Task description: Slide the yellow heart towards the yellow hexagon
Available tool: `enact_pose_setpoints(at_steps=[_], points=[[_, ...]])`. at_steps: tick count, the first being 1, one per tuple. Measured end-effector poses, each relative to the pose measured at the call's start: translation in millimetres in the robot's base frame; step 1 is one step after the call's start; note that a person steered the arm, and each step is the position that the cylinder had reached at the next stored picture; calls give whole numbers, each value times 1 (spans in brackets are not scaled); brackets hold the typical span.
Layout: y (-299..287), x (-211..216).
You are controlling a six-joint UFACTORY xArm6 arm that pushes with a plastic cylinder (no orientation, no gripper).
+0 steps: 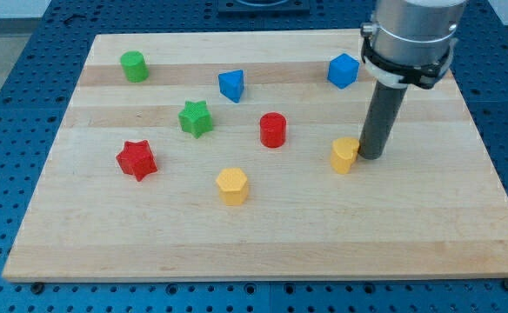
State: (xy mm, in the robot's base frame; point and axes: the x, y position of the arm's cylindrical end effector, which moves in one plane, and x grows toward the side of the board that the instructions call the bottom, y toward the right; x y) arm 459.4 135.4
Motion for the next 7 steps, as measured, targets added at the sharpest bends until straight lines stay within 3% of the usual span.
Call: enact_pose_setpoints(at_steps=[3,5,7], points=[[-13,-6],[-70,43],[-28,22]])
